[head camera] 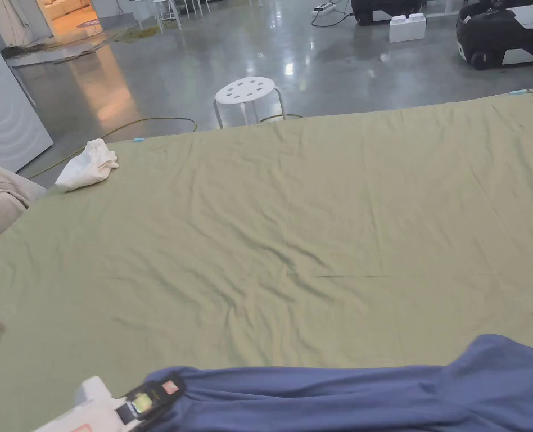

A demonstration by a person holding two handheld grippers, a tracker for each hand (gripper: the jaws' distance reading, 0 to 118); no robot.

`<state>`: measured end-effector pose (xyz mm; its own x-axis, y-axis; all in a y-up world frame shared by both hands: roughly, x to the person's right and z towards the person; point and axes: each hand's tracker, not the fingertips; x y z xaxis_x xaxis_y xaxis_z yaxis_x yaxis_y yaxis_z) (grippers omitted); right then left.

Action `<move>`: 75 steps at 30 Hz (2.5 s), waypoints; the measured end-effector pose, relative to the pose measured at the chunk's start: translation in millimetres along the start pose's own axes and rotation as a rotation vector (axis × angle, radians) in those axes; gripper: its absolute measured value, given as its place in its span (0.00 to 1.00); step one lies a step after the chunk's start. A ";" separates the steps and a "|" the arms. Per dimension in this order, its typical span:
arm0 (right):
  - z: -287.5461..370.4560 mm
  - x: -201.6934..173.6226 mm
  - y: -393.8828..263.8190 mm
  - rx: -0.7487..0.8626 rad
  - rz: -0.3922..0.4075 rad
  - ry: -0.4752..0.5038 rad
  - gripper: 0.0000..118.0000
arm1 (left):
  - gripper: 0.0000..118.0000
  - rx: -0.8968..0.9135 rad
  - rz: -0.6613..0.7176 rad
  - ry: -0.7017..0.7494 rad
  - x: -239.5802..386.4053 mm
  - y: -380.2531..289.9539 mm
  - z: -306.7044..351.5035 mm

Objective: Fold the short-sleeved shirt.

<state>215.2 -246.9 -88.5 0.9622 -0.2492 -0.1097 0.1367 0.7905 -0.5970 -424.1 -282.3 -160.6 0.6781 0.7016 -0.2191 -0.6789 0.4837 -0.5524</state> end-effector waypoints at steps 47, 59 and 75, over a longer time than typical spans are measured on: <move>7.1 -0.9 -26.9 -0.051 -0.123 0.011 0.00 | 0.56 -0.194 -0.020 -0.108 10.5 -76.3 -101.9; 4.6 6.2 -26.9 -0.056 -0.162 0.010 0.00 | 0.10 -0.097 -0.018 -0.095 21.3 -54.8 -60.3; 18.3 12.1 -39.0 -0.027 -0.201 0.004 0.00 | 0.56 -0.447 -0.450 -0.236 223.0 -185.7 -176.5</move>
<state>225.9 -270.5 -52.1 0.9153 -0.4025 0.0108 0.3195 0.7097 -0.6279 -97.0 -308.0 -248.9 0.7535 0.6024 0.2632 -0.1289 0.5279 -0.8395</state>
